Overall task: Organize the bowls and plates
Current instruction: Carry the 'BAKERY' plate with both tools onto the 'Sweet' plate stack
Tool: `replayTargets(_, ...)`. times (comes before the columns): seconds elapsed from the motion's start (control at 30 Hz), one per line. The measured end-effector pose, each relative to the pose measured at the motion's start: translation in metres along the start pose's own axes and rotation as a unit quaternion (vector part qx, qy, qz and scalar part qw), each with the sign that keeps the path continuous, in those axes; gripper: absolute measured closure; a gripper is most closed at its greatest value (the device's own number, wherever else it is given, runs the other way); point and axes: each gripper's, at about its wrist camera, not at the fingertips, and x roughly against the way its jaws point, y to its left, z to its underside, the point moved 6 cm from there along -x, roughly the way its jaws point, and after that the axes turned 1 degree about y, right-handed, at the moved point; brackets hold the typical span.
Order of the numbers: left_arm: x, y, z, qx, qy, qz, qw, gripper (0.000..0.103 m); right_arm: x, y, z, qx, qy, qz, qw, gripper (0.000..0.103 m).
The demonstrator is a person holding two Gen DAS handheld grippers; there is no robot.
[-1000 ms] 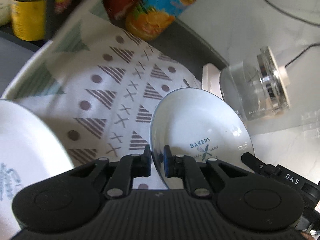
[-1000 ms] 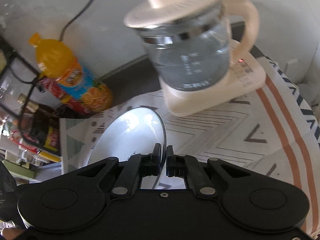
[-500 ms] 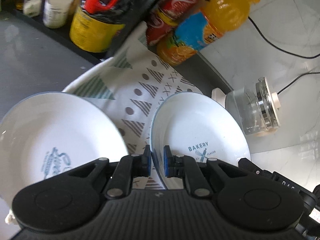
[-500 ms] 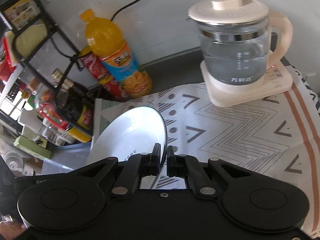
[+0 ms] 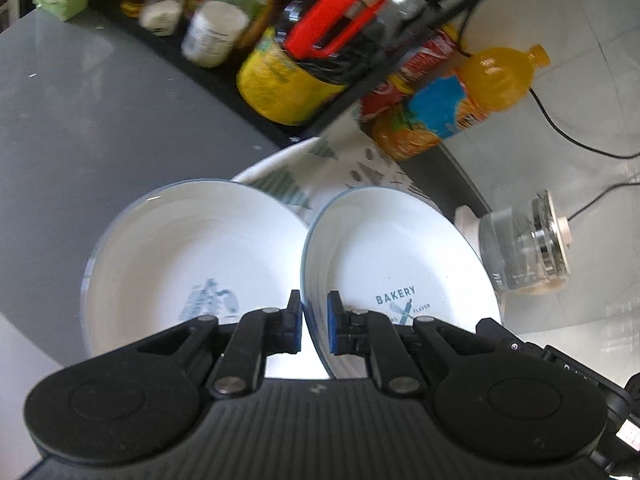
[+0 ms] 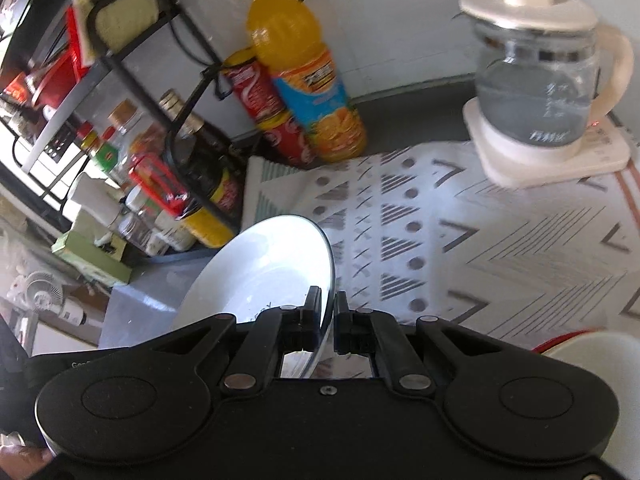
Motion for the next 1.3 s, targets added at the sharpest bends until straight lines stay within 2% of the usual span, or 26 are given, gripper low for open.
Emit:
replayTargets(0.27, 0.012, 0.039, 0.008, 0.022, -0.004, -0.017, 0.9996, 0.093, -0.016, 0.025, 0.027, 0.022, 0.021, -0.002, 1.0, 0.097)
replayTargets(0.63, 0.013, 0.078, 0.016, 0.048, 0.007, -0.044, 0.9979, 0.093, -0.039, 0.039, 0.059, 0.028, 0.046, -0.006, 0.999, 0.097)
replayTargets(1.3, -0.011, 0.101, 0.016, 0.068, 0.038, -0.053, 0.9955, 0.093, -0.064, 0.041, 0.077, 0.047, 0.085, 0.034, 0.995, 0.097)
